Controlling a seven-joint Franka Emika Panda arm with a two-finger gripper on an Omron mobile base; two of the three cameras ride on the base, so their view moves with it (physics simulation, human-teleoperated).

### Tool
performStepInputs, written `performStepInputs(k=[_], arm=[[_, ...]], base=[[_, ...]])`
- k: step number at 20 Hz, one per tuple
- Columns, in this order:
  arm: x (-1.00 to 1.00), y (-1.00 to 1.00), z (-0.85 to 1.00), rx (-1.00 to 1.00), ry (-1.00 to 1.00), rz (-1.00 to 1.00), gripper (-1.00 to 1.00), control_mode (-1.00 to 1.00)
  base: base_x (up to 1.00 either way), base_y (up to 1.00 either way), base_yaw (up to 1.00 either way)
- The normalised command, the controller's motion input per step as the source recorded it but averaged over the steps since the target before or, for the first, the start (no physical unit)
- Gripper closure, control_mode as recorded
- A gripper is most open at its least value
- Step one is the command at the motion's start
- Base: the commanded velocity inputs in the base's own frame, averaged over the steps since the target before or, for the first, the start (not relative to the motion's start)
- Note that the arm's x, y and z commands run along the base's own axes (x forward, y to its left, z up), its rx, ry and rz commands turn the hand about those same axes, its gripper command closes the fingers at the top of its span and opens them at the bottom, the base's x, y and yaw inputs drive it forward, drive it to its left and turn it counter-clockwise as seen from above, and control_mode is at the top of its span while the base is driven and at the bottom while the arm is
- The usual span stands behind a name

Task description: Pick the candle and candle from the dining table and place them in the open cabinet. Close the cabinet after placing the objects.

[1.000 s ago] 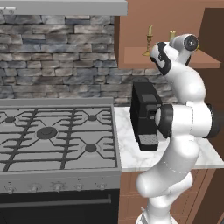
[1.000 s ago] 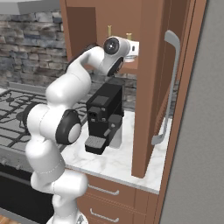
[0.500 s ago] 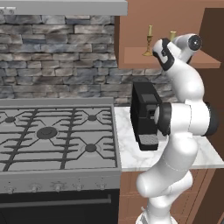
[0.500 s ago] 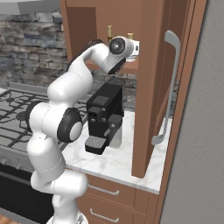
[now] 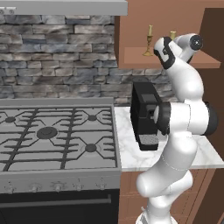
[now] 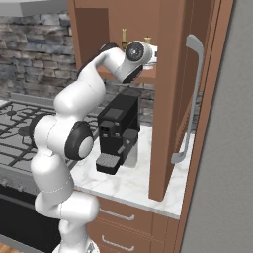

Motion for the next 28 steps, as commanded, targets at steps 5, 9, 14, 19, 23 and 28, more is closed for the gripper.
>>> performStepInputs(k=[5,9,14,19,23,28], arm=[[0.07,0.00,-0.17,-0.01,0.00,0.00,1.00,-1.00],[0.05,0.00,-0.19,0.00,0.00,0.00,1.00,-1.00],[0.06,0.00,-0.18,0.00,0.00,0.00,1.00,-1.00],[0.15,0.00,-0.17,0.00,0.00,0.00,1.00,-1.00],[0.19,0.00,-0.16,0.00,0.00,0.00,1.00,-1.00],[0.18,0.00,-0.18,-0.01,0.00,0.00,1.00,-1.00]], base=[[0.00,0.00,0.00],[0.00,0.00,0.00],[0.00,0.00,0.00],[0.00,0.00,0.00],[0.00,0.00,0.00],[0.00,0.00,0.00]])
